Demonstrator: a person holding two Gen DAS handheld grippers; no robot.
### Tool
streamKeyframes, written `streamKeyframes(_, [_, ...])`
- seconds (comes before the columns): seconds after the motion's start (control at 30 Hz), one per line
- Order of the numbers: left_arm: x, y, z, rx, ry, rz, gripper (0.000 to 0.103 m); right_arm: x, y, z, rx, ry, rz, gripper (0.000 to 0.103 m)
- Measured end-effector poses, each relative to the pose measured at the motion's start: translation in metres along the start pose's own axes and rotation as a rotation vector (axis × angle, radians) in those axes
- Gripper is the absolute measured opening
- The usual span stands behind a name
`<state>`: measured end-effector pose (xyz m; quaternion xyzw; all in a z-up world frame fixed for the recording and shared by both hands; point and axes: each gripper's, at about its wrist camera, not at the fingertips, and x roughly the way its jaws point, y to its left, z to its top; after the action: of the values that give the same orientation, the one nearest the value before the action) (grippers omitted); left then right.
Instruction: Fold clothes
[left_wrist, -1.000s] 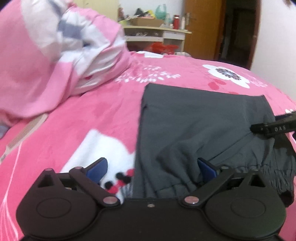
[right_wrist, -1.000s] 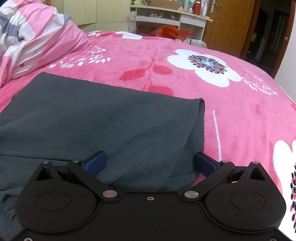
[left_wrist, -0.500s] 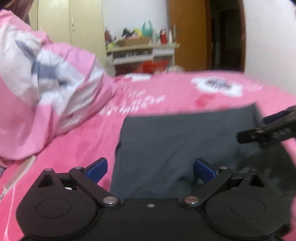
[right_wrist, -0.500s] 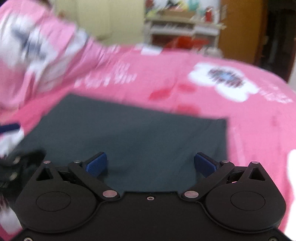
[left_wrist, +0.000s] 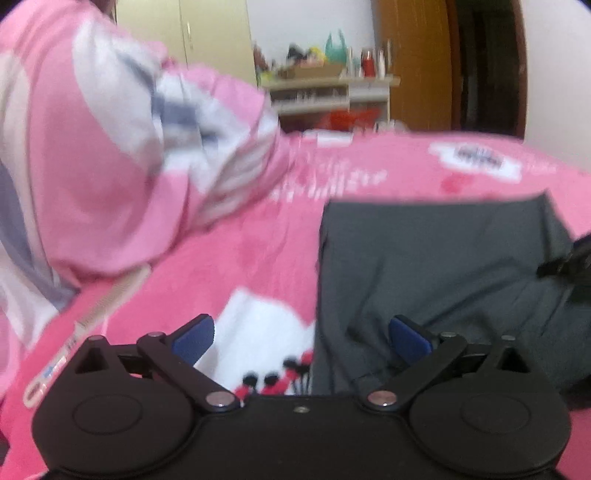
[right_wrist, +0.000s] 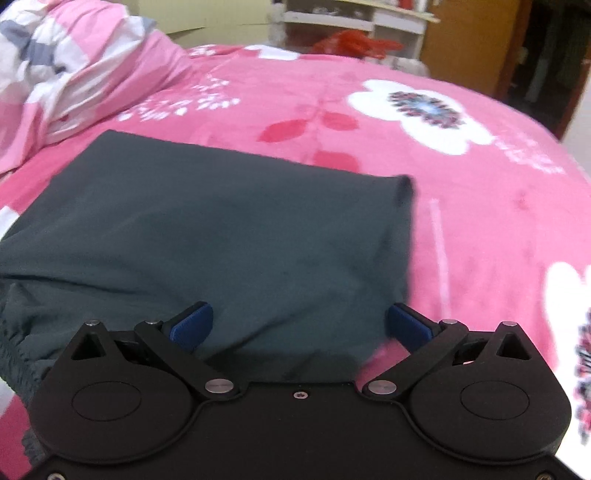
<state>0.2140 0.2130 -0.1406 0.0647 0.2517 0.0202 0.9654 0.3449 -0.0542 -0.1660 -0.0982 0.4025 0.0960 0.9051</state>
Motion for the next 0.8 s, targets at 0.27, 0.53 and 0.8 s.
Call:
streamKeyframes(0.27, [0.066, -0.032, -0.002, 0.169, 0.079, 0.019, 0.102, 0.023, 0.028, 0.037, -0.073, -0.049, 0.044, 0.103])
streamKeyframes(0.53, [0.036, -0.006, -0.03, 0.178, 0.102, 0.017, 0.102, 0.033, -0.037, 0.022, 0.092, 0.032, -0.064, 0.103])
streamKeyframes(0.8, [0.013, -0.005, -0.011, 0.173, 0.021, 0.031, 0.102, -0.008, -0.038, 0.024, 0.117, -0.068, -0.123, 0.103])
